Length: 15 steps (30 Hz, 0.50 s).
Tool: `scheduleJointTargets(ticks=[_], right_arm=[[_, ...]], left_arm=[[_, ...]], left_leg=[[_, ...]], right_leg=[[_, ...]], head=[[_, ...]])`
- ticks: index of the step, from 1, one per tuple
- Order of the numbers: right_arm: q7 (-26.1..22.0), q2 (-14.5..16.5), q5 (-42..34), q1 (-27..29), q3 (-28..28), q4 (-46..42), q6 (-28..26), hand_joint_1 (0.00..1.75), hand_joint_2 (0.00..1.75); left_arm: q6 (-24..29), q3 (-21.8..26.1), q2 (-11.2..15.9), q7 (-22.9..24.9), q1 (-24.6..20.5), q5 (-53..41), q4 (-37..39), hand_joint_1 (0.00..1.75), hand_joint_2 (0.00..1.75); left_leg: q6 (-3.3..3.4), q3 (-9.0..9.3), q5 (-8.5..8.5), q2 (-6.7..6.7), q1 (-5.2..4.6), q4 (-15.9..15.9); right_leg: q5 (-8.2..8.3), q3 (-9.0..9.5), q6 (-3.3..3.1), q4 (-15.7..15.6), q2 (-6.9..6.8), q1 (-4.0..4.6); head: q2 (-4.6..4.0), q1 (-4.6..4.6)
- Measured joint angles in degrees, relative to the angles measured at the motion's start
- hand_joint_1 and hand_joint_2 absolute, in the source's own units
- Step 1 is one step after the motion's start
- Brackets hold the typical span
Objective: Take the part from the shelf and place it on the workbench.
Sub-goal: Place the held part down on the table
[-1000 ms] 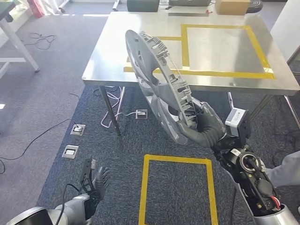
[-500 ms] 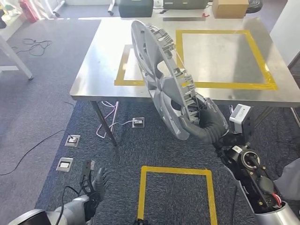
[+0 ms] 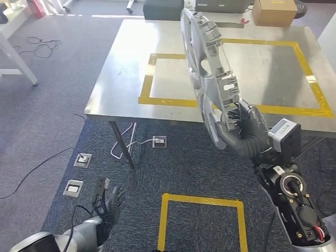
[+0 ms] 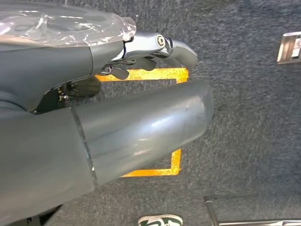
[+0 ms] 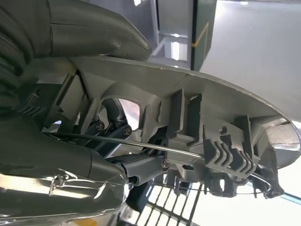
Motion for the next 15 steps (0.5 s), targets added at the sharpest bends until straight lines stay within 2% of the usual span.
scheduleJointTargets(ticks=[1, 2, 3, 5, 7, 8, 10, 11, 12, 13, 14, 15], right_arm=[[0.0, -0.1, 0.5, -0.1, -0.4, -0.5, -0.8, 1.75, 1.75], [0.1, -0.2, 1.0, -0.1, -0.8, -0.9, -1.5, 1.75, 1.75], [0.1, -0.3, 1.6, -0.2, -1.2, -1.4, -2.2, 1.75, 1.75], [0.3, -0.5, 3.2, -0.2, -1.8, -2.0, -3.9, 1.75, 1.75], [0.6, -0.7, 4.9, -0.1, -2.5, -2.5, -5.9, 1.75, 1.75], [0.8, -0.7, 5.4, -0.1, -2.8, -2.7, -6.7, 1.75, 1.75], [0.9, -0.8, 6.0, -0.1, -3.3, -3.0, -7.7, 1.75, 1.75], [0.9, -0.9, 6.1, -0.1, -3.6, -3.0, -7.9, 1.75, 1.75], [1.0, -1.0, 6.2, -0.1, -3.7, -3.0, -7.9, 1.75, 1.75], [1.0, -1.0, 6.2, -0.1, -3.9, -3.0, -8.0, 1.75, 1.75], [1.0, -1.1, 6.3, 0.0, -3.9, -3.0, -8.0, 1.75, 1.75], [1.1, -1.1, 6.3, 0.0, -3.9, -3.1, -8.0, 1.75, 1.75]], left_arm=[[0.0, 0.0, -0.1, 0.0, 0.0, -0.1, 0.0, 0.0, 0.0], [0.0, 0.0, -0.2, 0.0, -0.1, -0.1, 0.0, 0.0, 0.0], [0.0, 0.0, -0.3, 0.1, -0.1, -0.2, 0.0, 0.0, 0.0], [0.0, 0.0, -0.4, 0.2, -0.1, -0.2, 0.0, 0.0, 0.0], [0.0, 0.0, -0.4, 0.2, -0.2, -0.2, 0.0, 0.0, 0.0], [0.0, 0.0, -0.3, 0.2, -0.2, -0.2, 0.0, 0.0, 0.0], [0.0, 0.0, -0.3, 0.2, -0.2, -0.1, 0.0, 0.0, 0.0], [0.0, 0.0, -0.3, 0.2, -0.1, -0.1, 0.0, 0.0, 0.0], [0.0, 0.0, -0.3, 0.2, -0.1, -0.1, 0.0, 0.0, 0.0], [0.0, 0.0, -0.2, 0.2, -0.1, -0.1, 0.0, 0.0, 0.0], [0.0, 0.0, -0.2, 0.2, -0.1, -0.1, 0.0, 0.0, 0.0], [0.0, 0.0, -0.2, 0.2, -0.2, -0.1, 0.0, 0.0, 0.0]], left_leg=[[-0.06, 0.17, -0.15, -0.11, -0.24, 0.1], [-0.16, 0.25, -0.26, -0.17, -0.42, 0.2], [-0.3, 0.25, -0.32, -0.2, -0.53, 0.2], [-0.69, 0.23, -0.36, -0.2, -0.68, 0.2], [-1.3, -0.43, -1.64, -0.14, -0.66, 1.8], [-1.7, -1.53, -3.22, -0.11, -0.56, 4.3], [-2.47, -5.11, -7.24, -0.05, 0.02, 12.5], [-2.76, -6.78, -8.54, -0.01, 0.33, 16.1], [-2.99, -7.61, -8.83, 0.04, 0.62, 17.9], [-3.16, -7.2, -8.02, 0.08, 0.88, 17.1], [-3.28, -5.59, -6.36, 0.12, 1.1, 14.1], [-3.34, -3.18, -4.42, 0.21, 1.27, 9.5]], right_leg=[[2.22, 1.42, -0.51, -4.2, -0.03, 0.27], [3.59, 2.39, -0.84, -6.9, -0.13, 0.46], [4.2, 2.85, -1.02, -8.3, -0.23, 0.56], [4.58, 3.22, -1.14, -9.0, -0.41, 0.39], [5.17, 3.84, -1.46, -9.7, -0.45, 0.04], [5.44, 4.13, -1.58, -10.0, -0.49, -0.15], [5.58, 4.15, -1.71, -10.1, -0.5, -0.19], [5.55, 4.14, -1.67, -10.1, -0.48, -0.21], [5.51, 4.14, -1.62, -10.1, -0.45, -0.24], [5.45, 4.19, -1.52, -10.1, -0.39, -0.28], [5.34, 4.28, -1.36, -10.1, -0.32, -0.35], [5.18, 4.4, -1.11, -10.0, -0.23, -0.41]], head=[[0.0, 0.01], [0.0, -0.02], [0.0, -0.04], [0.0, -0.09], [0.0, -0.24], [0.0, -0.38], [0.0, -0.65], [0.0, -0.7], [0.0, -0.72], [0.0, -0.73], [0.0, -0.75], [0.0, -0.79]])
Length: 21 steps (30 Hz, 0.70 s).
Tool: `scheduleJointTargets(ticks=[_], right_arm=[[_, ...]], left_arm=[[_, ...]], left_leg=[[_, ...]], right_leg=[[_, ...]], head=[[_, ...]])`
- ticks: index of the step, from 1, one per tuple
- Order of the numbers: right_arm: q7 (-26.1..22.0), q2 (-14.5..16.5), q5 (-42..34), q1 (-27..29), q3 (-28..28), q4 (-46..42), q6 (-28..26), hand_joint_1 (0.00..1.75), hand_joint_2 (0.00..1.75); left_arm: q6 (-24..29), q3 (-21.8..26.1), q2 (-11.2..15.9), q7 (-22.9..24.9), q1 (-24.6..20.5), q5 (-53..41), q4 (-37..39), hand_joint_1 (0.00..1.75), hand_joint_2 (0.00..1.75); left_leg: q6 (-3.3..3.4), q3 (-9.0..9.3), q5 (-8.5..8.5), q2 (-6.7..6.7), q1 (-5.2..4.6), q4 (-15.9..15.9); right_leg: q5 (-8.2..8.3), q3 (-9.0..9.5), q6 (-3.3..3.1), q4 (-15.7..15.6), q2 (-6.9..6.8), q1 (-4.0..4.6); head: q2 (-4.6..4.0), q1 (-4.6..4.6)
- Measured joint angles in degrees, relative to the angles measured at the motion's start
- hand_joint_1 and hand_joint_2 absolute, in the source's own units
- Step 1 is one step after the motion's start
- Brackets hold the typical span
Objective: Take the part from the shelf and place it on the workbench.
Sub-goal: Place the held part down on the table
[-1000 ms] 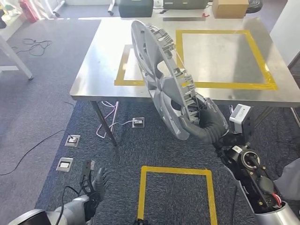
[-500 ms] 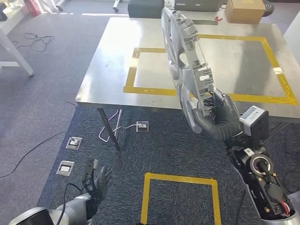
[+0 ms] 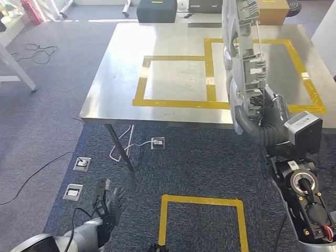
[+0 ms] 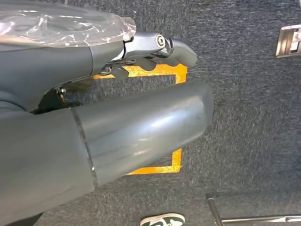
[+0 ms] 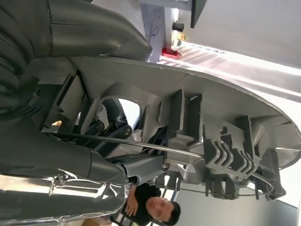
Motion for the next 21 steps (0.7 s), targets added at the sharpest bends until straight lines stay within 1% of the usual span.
scheduleJointTargets(ticks=[1, 2, 3, 5, 6, 7, 8, 9, 10, 11, 12, 13, 14, 15, 16, 17, 18, 19, 21], right_arm=[[0.0, 0.0, 0.0, 0.0, -0.1, -0.1, 0.0, 1.75, 1.75], [0.0, 0.0, 0.0, 0.0, -0.1, -0.3, 0.0, 1.75, 1.75], [0.0, 0.0, 0.1, -0.1, -0.2, -0.5, 0.0, 1.75, 1.75], [0.0, -0.1, 0.3, -0.1, -0.3, -0.6, -0.3, 1.75, 1.75], [0.1, -0.2, 0.7, 0.0, -0.4, -0.7, -0.6, 1.75, 1.75], [0.2, -0.3, 1.2, -0.1, -0.4, -0.7, -1.1, 1.75, 1.75], [0.4, -0.4, 1.9, -0.1, -0.4, -0.7, -1.8, 1.75, 1.75], [0.5, -0.5, 2.5, -0.2, -0.5, -0.7, -2.7, 1.75, 1.75], [0.6, -0.6, 3.1, -0.3, -0.6, -0.7, -3.7, 1.75, 1.75], [0.8, -0.7, 3.6, -0.3, -0.7, -0.7, -4.6, 1.75, 1.75], [0.9, -0.8, 3.9, -0.3, -0.8, -0.7, -5.4, 1.75, 1.75], [1.0, -0.9, 4.1, -0.3, -0.9, -0.6, -6.1, 1.75, 1.75], [1.0, -1.0, 4.2, -0.3, -1.1, -0.6, -6.6, 1.75, 1.75], [1.1, -1.1, 4.2, -0.3, -1.3, -0.6, -7.0, 1.75, 1.75], [1.1, -1.2, 4.2, -0.4, -1.5, -0.6, -7.3, 1.75, 1.75], [1.1, -1.3, 4.2, -0.5, -1.6, -0.6, -7.6, 1.75, 1.75], [1.1, -1.3, 4.2, -0.6, -1.8, -0.6, -7.9, 1.75, 1.75], [1.1, -1.4, 4.2, -0.7, -1.9, -0.6, -8.2, 1.75, 1.75], [1.1, -1.5, 4.2, -0.7, -2.2, -0.6, -8.5, 1.75, 1.75]], left_arm=[[0.0, 0.0, 0.0, 0.0, -0.1, 0.0, 0.0, 0.0, 0.0], [0.0, 0.0, 0.0, 0.0, -0.2, 0.0, 0.0, 0.0, 0.0], [0.0, 0.0, 0.0, 0.0, -0.2, 0.0, 0.0, 0.0, 0.0], [0.0, 0.0, 0.0, 0.0, -0.2, 0.0, 0.0, 0.0, 0.0], [0.0, 0.0, -0.1, 0.0, -0.2, 0.0, 0.0, 0.0, 0.0], [0.0, 0.0, -0.1, 0.0, -0.2, 0.0, 0.0, 0.0, 0.0], [0.0, -0.1, -0.1, -0.1, -0.3, 0.0, 0.0, 0.0, 0.0], [0.0, -0.3, -0.1, -0.1, -0.4, 0.0, 0.0, 0.0, 0.0], [0.0, -0.5, -0.1, -0.1, -0.4, 0.0, 0.0, 0.0, 0.0], [0.0, -0.8, -0.1, -0.1, -0.3, 0.0, 0.0, 0.0, 0.0], [0.0, -1.0, -0.1, -0.1, -0.3, 0.0, 0.0, 0.0, 0.0], [0.0, -1.1, -0.1, -0.1, -0.3, 0.0, 0.0, 0.0, 0.0], [0.0, -1.2, -0.1, -0.1, -0.2, 0.0, 0.0, 0.0, 0.0], [-0.1, -1.3, -0.1, -0.1, -0.2, 0.0, 0.0, 0.0, 0.0], [-0.1, -1.4, -0.1, -0.1, -0.3, 0.0, 0.0, 0.0, 0.0], [-0.1, -1.5, -0.2, -0.1, -0.3, -0.1, 0.0, 0.0, 0.0], [-0.2, -1.6, -0.2, -0.1, -0.4, -0.1, 0.0, 0.0, 0.0], [-0.2, -1.7, -0.2, -0.1, -0.4, -0.1, 0.0, 0.0, 0.0], [-0.2, -2.0, -0.2, 0.0, -0.5, -0.1, 0.0, 0.0, 0.0]], left_leg=[[0.07, 2.29, 1.41, 0.06, 0.01, -4.2], [0.33, 3.89, 2.24, 0.07, -0.04, -7.3], [0.67, 4.72, 2.42, 0.05, -0.15, -8.9], [1.53, 4.84, 2.15, -0.09, -0.4, -9.1], [1.9, 4.95, 2.09, -0.11, -0.41, -9.2], [2.27, 5.1, 2.05, -0.12, -0.42, -9.3], [2.63, 5.27, 2.01, -0.12, -0.39, -9.4], [2.9, 5.41, 1.92, -0.11, -0.39, -9.5], [3.13, 5.5, 1.8, -0.13, -0.46, -9.5], [3.29, 5.58, 1.69, -0.16, -0.54, -9.5], [3.38, 5.7, 1.57, -0.21, -0.6, -9.4], [3.42, 5.87, 1.43, -0.28, -0.64, -9.4], [3.38, 6.11, 1.26, -0.36, -0.67, -9.4], [3.29, 6.4, 1.05, -0.44, -0.68, -9.4], [3.14, 6.63, 0.85, -0.48, -0.77, -9.4], [2.97, 6.69, 0.7, -0.51, -0.87, -9.3], [2.78, 6.59, 0.63, -0.51, -0.96, -9.2], [2.58, 6.41, 0.66, -0.5, -1.03, -9.1], [2.11, 6.22, 0.57, -0.44, -1.01, -9.0]], right_leg=[[-0.21, 0.02, 0.32, 0.1, 0.08, 0.06], [-0.4, 0.01, 0.64, 0.2, 0.13, 0.12], [-0.59, -0.02, 0.96, 0.3, 0.16, 0.18], [-0.85, 0.01, 1.57, 0.3, 0.13, 0.12], [-1.21, -0.12, 1.89, 0.6, 0.1, -0.03], [-1.98, -0.58, 2.17, 1.6, 0.08, -0.15], [-3.3, -1.63, 2.38, 3.9, 0.06, -0.25], [-4.99, -3.3, 2.52, 7.4, 0.05, -0.32], [-6.71, -5.34, 2.61, 11.7, 0.04, -0.31], [-7.91, -7.36, 2.68, 15.5, 0.04, -0.31], [-8.13, -8.76, 2.7, 17.8, 0.04, -0.31], [-7.28, -9.23, 2.66, 18.0, 0.04, -0.31], [-5.39, -8.61, 2.52, 15.9, 0.04, -0.31], [-2.87, -7.17, 2.28, 12.1, 0.04, -0.29], [-0.84, -5.53, 2.02, 8.1, 0.07, -0.2], [0.49, -3.99, 1.78, 4.7, 0.07, -0.08], [0.94, -3.0, 1.57, 2.5, 0.09, 0.05], [0.7, -2.56, 1.44, 1.7, 0.12, 0.18], [0.48, -2.13, 1.13, 0.9, 0.12, 0.01]], head=[[0.0, -0.07], [0.0, -0.09], [0.0, -0.07], [0.0, 0.05], [0.0, 0.07], [0.0, 0.16], [0.0, 0.29], [0.0, 0.44], [0.0, 0.57], [0.0, 0.62], [0.0, 0.63], [0.0, 0.66], [0.0, 0.71], [0.0, 0.74], [0.0, 0.78], [0.0, 0.82], [0.0, 0.84], [0.0, 0.85], [0.0, 0.82]])
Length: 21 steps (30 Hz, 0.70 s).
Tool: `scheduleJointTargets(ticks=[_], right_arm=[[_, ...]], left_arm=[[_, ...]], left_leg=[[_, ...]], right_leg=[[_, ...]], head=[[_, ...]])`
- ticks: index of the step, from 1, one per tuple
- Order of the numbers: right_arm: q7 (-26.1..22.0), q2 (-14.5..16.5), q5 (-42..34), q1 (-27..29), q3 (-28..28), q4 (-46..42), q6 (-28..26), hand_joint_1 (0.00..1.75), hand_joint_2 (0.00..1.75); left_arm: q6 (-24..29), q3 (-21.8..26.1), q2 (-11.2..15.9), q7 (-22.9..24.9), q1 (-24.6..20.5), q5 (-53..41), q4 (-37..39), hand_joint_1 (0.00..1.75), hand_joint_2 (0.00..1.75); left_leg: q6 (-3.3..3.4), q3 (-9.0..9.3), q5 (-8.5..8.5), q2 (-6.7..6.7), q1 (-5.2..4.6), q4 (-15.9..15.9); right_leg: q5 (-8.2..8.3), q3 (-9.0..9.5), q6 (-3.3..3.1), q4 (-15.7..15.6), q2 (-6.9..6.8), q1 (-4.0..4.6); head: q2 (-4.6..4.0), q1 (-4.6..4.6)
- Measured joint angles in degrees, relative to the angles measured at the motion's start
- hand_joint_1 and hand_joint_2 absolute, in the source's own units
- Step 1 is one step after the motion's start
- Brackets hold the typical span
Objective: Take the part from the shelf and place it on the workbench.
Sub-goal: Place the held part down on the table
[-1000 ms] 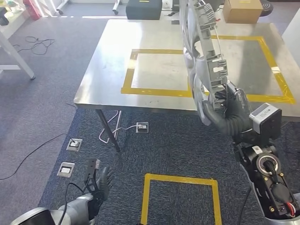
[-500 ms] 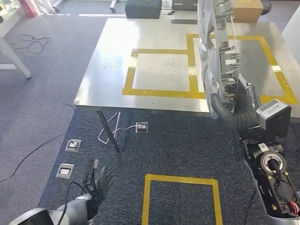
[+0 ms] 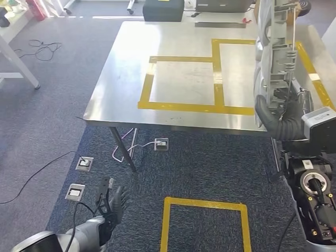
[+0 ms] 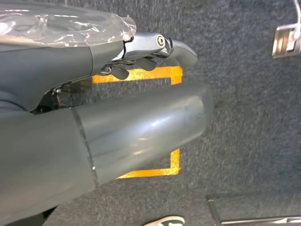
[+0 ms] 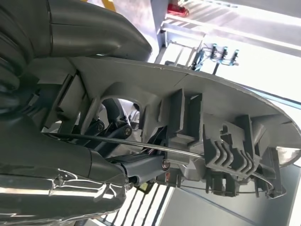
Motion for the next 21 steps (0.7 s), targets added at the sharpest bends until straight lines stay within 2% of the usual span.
scheduleJointTargets(ticks=[2, 3, 5, 6, 7, 8, 9, 10, 11, 12, 13, 15, 17, 18, 21], right_arm=[[0.1, -0.1, 0.0, 0.1, -0.3, 0.0, -0.2, 1.75, 1.75], [0.1, -0.2, -0.1, 0.0, -0.4, 0.0, -0.2, 1.75, 1.75], [0.2, -0.2, -0.3, 0.0, -0.5, 0.0, -0.3, 1.75, 1.75], [0.2, -0.2, -0.4, 0.1, -0.5, 0.0, -0.2, 1.75, 1.75], [0.2, -0.2, -0.5, 0.1, -0.5, 0.0, -0.1, 1.75, 1.75], [0.2, -0.2, -0.6, 0.1, -0.5, 0.1, -0.1, 1.75, 1.75], [0.2, -0.2, -0.7, 0.1, -0.5, 0.1, 0.0, 1.75, 1.75], [0.1, -0.2, -0.7, 0.1, -0.5, 0.1, 0.0, 1.75, 1.75], [0.0, -0.2, -0.8, -0.1, -0.5, 0.1, 0.0, 1.75, 1.75], [-0.2, -0.2, -1.0, -0.3, -0.5, 0.2, 0.1, 1.75, 1.75], [-0.4, -0.2, -1.2, -0.4, -0.6, 0.3, 0.1, 1.75, 1.75], [-0.7, -0.2, -1.4, -0.6, -0.6, 0.4, 0.3, 1.75, 1.75], [-0.8, -0.2, -1.5, -0.5, -0.6, 0.5, 0.4, 1.75, 1.75], [-0.8, -0.2, -1.6, -0.5, -0.6, 0.5, 0.5, 1.75, 1.75], [-1.1, -0.3, -1.6, -0.4, -0.6, 0.6, 0.5, 1.75, 1.75]], left_arm=[[-0.1, -0.2, 0.0, 0.0, -0.1, 0.0, 0.0, 0.0, 0.0], [-0.1, -0.2, 0.0, 0.0, -0.1, 0.1, 0.0, 0.0, 0.0], [-0.1, -0.3, 0.1, 0.0, -0.1, 0.2, 0.0, 0.0, 0.0], [-0.1, -0.3, 0.1, 0.0, 0.0, 0.3, 0.0, 0.0, 0.0], [-0.1, -0.3, 0.1, 0.0, 0.1, 0.4, 0.0, 0.0, 0.0], [-0.1, -0.3, 0.2, 0.0, 0.1, 0.4, 0.0, 0.0, 0.0], [-0.1, -0.3, 0.2, 0.0, 0.1, 0.4, 0.0, 0.0, 0.0], [-0.1, -0.3, 0.2, 0.0, 0.1, 0.5, 0.0, 0.0, 0.0], [-0.2, -0.3, 0.3, -0.1, 0.0, 0.5, 0.0, 0.0, 0.0], [-0.2, -0.3, 0.3, -0.1, -0.1, 0.6, 0.0, 0.0, 0.0], [-0.3, -0.3, 0.4, -0.1, -0.1, 0.6, 0.0, 0.0, 0.0], [-0.3, -0.3, 0.4, -0.2, -0.1, 0.6, 0.0, 0.0, 0.0], [-0.4, -0.3, 0.5, -0.2, -0.1, 0.6, 0.0, 0.0, 0.0], [-0.4, -0.3, 0.5, -0.2, -0.1, 0.7, 0.0, 0.0, 0.0], [-0.5, -0.3, 0.5, -0.2, -0.1, 0.7, 0.0, 0.0, 0.0]], left_leg=[[-0.61, -0.92, -1.19, 0.12, 0.04, 2.1], [-0.91, -2.41, -2.51, 0.19, 0.09, 5.1], [-1.32, -7.16, -5.48, 0.24, 0.2, 13.6], [-1.42, -9.31, -6.14, 0.25, 0.24, 16.8], [-1.45, -10.5, -5.72, 0.26, 0.28, 18.1], [-1.41, -10.39, -4.2, 0.26, 0.33, 16.9], [-1.28, -9.0, -1.83, 0.28, 0.36, 13.3], [-1.08, -6.94, 0.58, 0.34, 0.39, 8.7], [-0.86, -4.9, 2.12, 0.4, 0.29, 4.4], [-0.62, -3.4, 2.9, 0.43, 0.17, 1.4], [-0.35, -2.63, 2.87, 0.42, 0.06, -0.2], [0.26, -2.01, 2.22, 0.33, 0.0, -0.7], [0.92, -0.94, 1.74, 0.27, 0.18, -1.1], [1.2, -0.34, 1.47, 0.23, 0.24, -1.2], [1.58, 1.02, 0.37, 0.18, 0.2, -1.2]], right_leg=[[0.07, 0.57, -0.35, -0.5, 0.0, -0.3], [0.05, 0.84, -0.52, -0.7, -0.01, -0.39], [-0.2, 1.1, -0.86, -0.7, 0.0, -0.34], [-0.38, 1.27, -0.97, -0.7, 0.02, -0.33], [-0.59, 1.51, -1.03, -0.7, 0.06, -0.33], [-0.86, 1.83, -1.0, -0.7, 0.1, -0.33], [-1.19, 2.27, -0.9, -0.7, 0.13, -0.33], [-1.57, 2.71, -0.75, -0.7, 0.15, -0.33], [-1.99, 3.04, -0.5, -0.7, 0.17, -0.21], [-2.35, 3.27, -0.22, -0.7, 0.18, -0.13], [-2.52, 3.49, 0.07, -0.8, 0.21, -0.05], [-2.64, 3.93, 0.63, -0.7, 0.21, 0.02], [-3.64, 3.35, 1.07, 1.2, 0.08, -0.08], [-4.78, 2.02, 1.27, 3.9, 0.03, -0.16], [-8.77, -5.27, 1.71, 15.9, -0.01, -0.23]], head=[[0.0, -0.14], [0.0, -0.24], [0.0, -0.46], [0.0, -0.52], [0.0, -0.57], [0.0, -0.66], [0.0, -0.74], [0.0, -0.81], [0.0, -0.83], [0.0, -0.79], [0.0, -0.74], [0.0, -0.66], [0.0, -0.5], [0.0, -0.33], [0.0, -0.01]])
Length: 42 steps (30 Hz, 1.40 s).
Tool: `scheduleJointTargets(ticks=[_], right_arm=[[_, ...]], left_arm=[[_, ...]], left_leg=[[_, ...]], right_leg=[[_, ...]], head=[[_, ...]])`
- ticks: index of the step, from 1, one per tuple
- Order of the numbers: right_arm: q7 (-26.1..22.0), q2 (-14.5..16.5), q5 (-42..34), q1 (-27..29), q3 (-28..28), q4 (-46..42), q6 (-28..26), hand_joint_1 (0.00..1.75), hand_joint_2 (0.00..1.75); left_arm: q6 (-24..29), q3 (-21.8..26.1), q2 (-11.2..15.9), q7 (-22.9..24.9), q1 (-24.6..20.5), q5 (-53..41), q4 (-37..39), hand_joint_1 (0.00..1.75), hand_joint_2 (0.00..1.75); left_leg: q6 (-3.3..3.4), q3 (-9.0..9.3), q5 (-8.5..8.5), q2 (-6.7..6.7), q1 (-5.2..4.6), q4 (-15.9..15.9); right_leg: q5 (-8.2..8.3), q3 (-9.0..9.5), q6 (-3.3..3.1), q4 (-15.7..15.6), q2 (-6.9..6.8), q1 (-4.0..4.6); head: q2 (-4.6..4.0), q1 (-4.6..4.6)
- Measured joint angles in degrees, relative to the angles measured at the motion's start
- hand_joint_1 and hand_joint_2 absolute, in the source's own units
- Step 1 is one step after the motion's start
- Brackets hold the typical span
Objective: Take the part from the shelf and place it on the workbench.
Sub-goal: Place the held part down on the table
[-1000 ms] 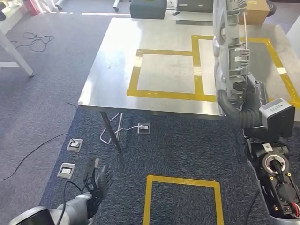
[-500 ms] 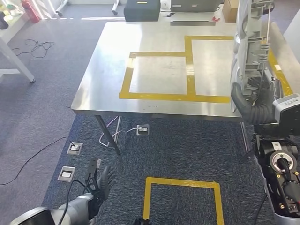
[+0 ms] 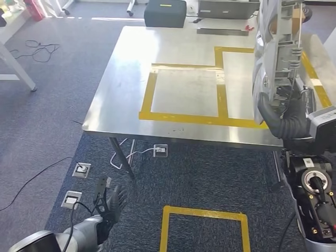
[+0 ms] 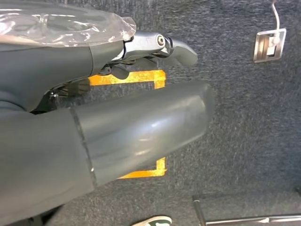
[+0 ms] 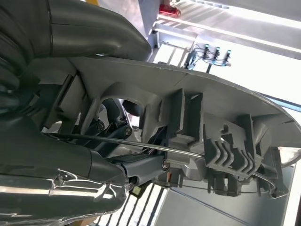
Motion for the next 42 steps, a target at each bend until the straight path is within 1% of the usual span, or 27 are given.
scheduleJointTargets(ticks=[1, 2, 3, 5, 7, 10, 12, 13, 15, 16, 17, 18, 20, 21, 22, 23, 25, 27, 28, 31, 32, 33, 35, 37, 38, 40, 42], right_arm=[[0.0, 0.0, 0.0, 0.1, 0.0, 0.0, 0.0, 1.75, 1.75], [0.0, 0.0, 0.0, 0.3, 0.0, 0.1, 0.0, 1.75, 1.75], [0.0, 0.0, 0.0, 0.4, 0.0, 0.2, 0.0, 1.75, 1.75], [0.1, -0.1, 0.0, 0.4, 0.0, 0.3, 0.0, 1.75, 1.75], [0.0, -0.3, 0.0, 0.2, -0.1, 0.3, 0.0, 1.75, 1.75], [0.1, -0.3, 0.1, 0.0, -0.1, 0.3, 0.0, 1.75, 1.75], [0.2, -0.4, 0.2, 0.0, -0.2, 0.4, -0.2, 1.75, 1.75], [0.2, -0.4, 0.3, 0.0, -0.2, 0.4, -0.3, 1.75, 1.75], [0.2, -0.4, 0.4, 0.1, -0.2, 0.4, -0.5, 1.75, 1.75], [0.3, -0.4, 0.4, 0.2, -0.2, 0.4, -0.5, 1.75, 1.75], [0.4, -0.4, 0.5, 0.4, -0.2, 0.4, -0.6, 1.75, 1.75], [0.5, -0.4, 0.5, 0.5, -0.2, 0.4, -0.6, 1.75, 1.75], [0.6, -0.4, 0.6, 0.7, -0.3, 0.4, -0.7, 1.75, 1.75], [0.6, -0.4, 0.6, 0.7, -0.3, 0.4, -0.8, 1.75, 1.75], [0.5, -0.4, 0.6, 0.7, -0.3, 0.3, -0.9, 1.75, 1.75], [0.5, -0.5, 0.7, 0.7, -0.4, 0.3, -0.9, 1.75, 1.75], [0.6, -0.5, 0.7, 0.8, -0.5, 0.3, -1.0, 1.75, 1.75], [0.7, -0.6, 0.9, 0.9, -0.5, 0.3, -1.1, 1.75, 1.75], [0.7, -0.7, 1.0, 0.9, -0.6, 0.3, -1.1, 1.75, 1.75], [1.1, -1.1, 2.3, 1.2, -0.5, 0.3, -1.7, 1.75, 1.75], [1.4, -1.2, 3.0, 1.3, -0.5, 0.3, -2.0, 1.75, 1.75], [1.7, -1.3, 3.9, 1.4, -0.5, 0.3, -2.4, 1.75, 1.75], [2.9, -1.6, 7.1, 1.3, -0.5, 0.3, -3.7, 1.75, 1.75], [4.6, -1.8, 11.9, 0.9, -0.4, 0.3, -5.2, 1.75, 1.75], [5.6, -2.0, 14.7, 0.7, -0.3, 0.3, -5.9, 1.75, 1.75], [7.9, -2.1, 20.5, 0.4, -0.1, 0.6, -6.5, 1.75, 1.75], [9.7, -2.4, 25.2, 0.1, 0.1, 1.2, -6.7, 1.75, 1.75]], left_arm=[[0.0, 0.0, 0.0, 0.0, 0.1, 0.0, 0.0, 0.0, 0.0], [0.0, 0.0, 0.0, 0.0, 0.2, 0.0, 0.0, 0.0, 0.0], [0.0, 0.0, 0.0, 0.0, 0.2, 0.0, 0.0, 0.0, 0.0], [0.0, 0.0, -0.1, 0.0, 0.2, 0.0, 0.0, 0.0, 0.0], [0.0, 0.0, -0.1, 0.0, 0.1, 0.0, 0.0, 0.0, 0.0], [-0.1, 0.0, -0.1, 0.0, 0.1, 0.1, 0.1, 0.0, 0.0], [-0.1, 0.0, -0.1, -0.1, 0.0, 0.1, 0.1, 0.0, 0.0], [-0.1, 0.0, -0.1, -0.1, 0.0, 0.0, 0.1, 0.0, 0.0], [-0.1, 0.0, -0.1, -0.1, 0.1, -0.1, 0.1, 0.0, 0.0], [-0.1, 0.0, -0.1, -0.1, 0.2, -0.1, 0.1, 0.0, 0.0], [-0.1, 0.0, -0.1, 0.0, 0.3, -0.2, 0.1, 0.0, 0.0], [-0.1, 0.0, -0.1, 0.0, 0.4, -0.2, 0.1, 0.0, 0.0], [-0.1, 0.0, 0.0, 0.1, 0.3, -0.4, 0.1, 0.0, 0.0], [-0.1, -0.1, 0.0, 0.1, 0.2, -0.4, 0.1, 0.0, 0.0], [-0.1, -0.1, 0.1, 0.2, 0.1, -0.5, 0.1, 0.0, 0.0], [-0.1, -0.1, 0.2, 0.2, 0.1, -0.5, 0.1, 0.0, 0.0], [-0.1, -0.1, 0.2, 0.2, 0.0, -0.5, 0.1, 0.0, 0.0], [0.0, -0.1, 0.1, 0.2, -0.2, -0.7, 0.1, 0.0, 0.0], [0.1, -0.1, 0.1, 0.2, -0.3, -0.7, 0.1, 0.0, 0.0], [0.4, -0.3, -0.1, 0.2, -0.4, -0.9, 0.1, 0.0, 0.0], [0.5, -0.3, -0.2, 0.2, -0.3, -1.0, 0.1, 0.0, 0.0], [0.5, -0.3, -0.3, 0.2, -0.3, -1.0, 0.1, 0.0, 0.0], [0.6, -0.4, -0.4, 0.2, -0.3, -1.1, 0.1, 0.0, 0.0], [0.6, -0.4, -0.4, 0.1, -0.4, -1.1, 0.1, 0.0, 0.0], [0.7, -0.4, -0.4, 0.1, -0.5, -1.1, 0.1, 0.0, 0.0], [0.7, -0.4, -0.4, 0.0, -0.5, -1.1, 0.1, 0.0, 0.0], [0.7, -0.4, -0.5, -0.1, -0.4, -1.1, 0.1, 0.0, 0.0]], left_leg=[[0.0, 0.57, -0.45, -0.05, -0.02, 0.0], [-0.04, 1.27, -0.95, -0.14, -0.03, 0.0], [-0.11, 2.09, -1.5, -0.25, -0.03, 0.0], [-0.45, 3.61, -2.66, -0.43, -0.09, 0.0], [-0.98, 4.07, -3.43, -0.47, -0.19, 0.0], [-1.89, 4.29, -4.02, -0.37, -0.21, 0.2], [-2.47, 2.84, -5.0, -0.19, -0.14, 3.5], [-2.71, 0.65, -5.94, -0.09, -0.05, 7.2], [-3.05, -5.35, -8.35, -0.02, 0.04, 15.7], [-3.08, -7.83, -8.96, -0.01, 0.06, 18.2], [-3.02, -9.27, -8.58, -0.01, 0.06, 18.6], [-2.82, -9.5, -6.86, -0.01, 0.01, 16.6], [-2.07, -7.54, -0.22, 0.04, -0.29, 8.0], [-1.68, -6.4, 2.41, 0.07, -0.51, 3.8], [-1.35, -5.63, 4.15, 0.1, -0.73, 1.0], [-1.08, -5.29, 4.75, 0.14, -0.85, -0.4], [-0.69, -4.61, 4.28, 0.21, -0.76, -0.8], [-0.22, -3.54, 3.91, 0.24, -0.54, -1.1], [-0.03, -3.03, 3.65, 0.21, -0.44, -1.3], [0.27, -1.95, 2.51, 0.09, -0.44, -1.2], [0.23, -1.55, 2.09, -0.02, -0.41, -1.1], [0.13, -1.14, 1.66, -0.16, -0.36, -0.9], [-0.25, -0.21, 0.67, -0.41, -0.26, -0.5], [-0.72, 0.17, -0.02, -0.55, -0.3, -0.1], [-0.97, 0.07, -0.27, -0.59, -0.34, 0.1], [-0.86, -0.26, -0.52, -0.6, -0.47, 0.5], [-0.46, -0.27, -0.61, -0.56, -0.51, 0.6]], right_leg=[[-0.26, -1.74, 0.06, 1.9, -0.01, -0.01], [0.65, -2.41, 0.02, 1.5, -0.01, -0.02], [2.85, -2.02, -0.12, -1.1, -0.02, -0.03], [9.06, 0.17, -0.62, -9.6, 0.01, 0.09], [11.88, 1.98, -1.25, -15.3, -0.01, 0.4], [11.4, 3.28, -2.36, -16.7, 0.07, 0.5], [10.95, 4.33, -2.94, -17.1, 0.13, 0.3], [10.64, 4.79, -3.15, -17.2, 0.15, 0.23], [9.78, 5.61, -3.38, -17.2, 0.23, 0.24], [9.28, 6.14, -3.37, -17.2, 0.28, 0.25], [8.74, 6.81, -3.34, -17.2, 0.34, 0.26], [8.13, 7.62, -3.29, -17.2, 0.38, 0.27], [6.8, 9.24, -3.07, -17.2, 0.41, 0.3], [6.18, 9.81, -2.84, -17.2, 0.49, 0.37], [5.63, 10.13, -2.56, -17.3, 0.57, 0.43], [5.31, 10.37, -2.28, -17.3, 0.65, 0.49], [4.74, 10.71, -1.75, -17.3, 0.65, 0.52], [3.9, 9.68, -1.31, -14.7, 0.41, 0.47], [2.95, 7.9, -1.11, -11.4, 0.27, 0.41], [-0.94, 0.66, -0.56, 0.0, 0.16, 0.24], [-0.97, -0.68, -0.42, 0.9, 0.15, 0.15], [0.28, -1.0, -0.34, -0.3, 0.14, 0.04], [6.01, 1.03, -0.3, -8.0, 0.12, -0.15], [9.47, 3.22, -0.62, -14.6, 0.11, 0.03], [9.86, 3.74, -0.93, -15.9, 0.12, 0.12], [10.0, 4.13, -1.39, -16.2, 0.18, 0.25], [10.06, 4.08, -1.37, -16.2, 0.29, 0.34]], head=[[0.0, 0.02], [0.0, 0.06], [0.0, 0.1], [0.0, 0.28], [0.0, 0.44], [0.0, 0.17], [0.0, -0.08], [0.0, -0.26], [0.0, -0.6], [0.0, -0.69], [0.0, -0.79], [0.0, -0.88], [0.0, -0.96], [0.0, -0.95], [0.0, -0.88], [0.0, -0.84], [0.0, -0.79], [0.0, -0.69], [0.0, -0.59], [0.0, -0.35], [0.0, -0.31], [0.0, -0.25], [0.0, -0.13], [0.0, 0.03], [0.0, 0.01], [0.0, -0.22], [0.0, -0.4]])
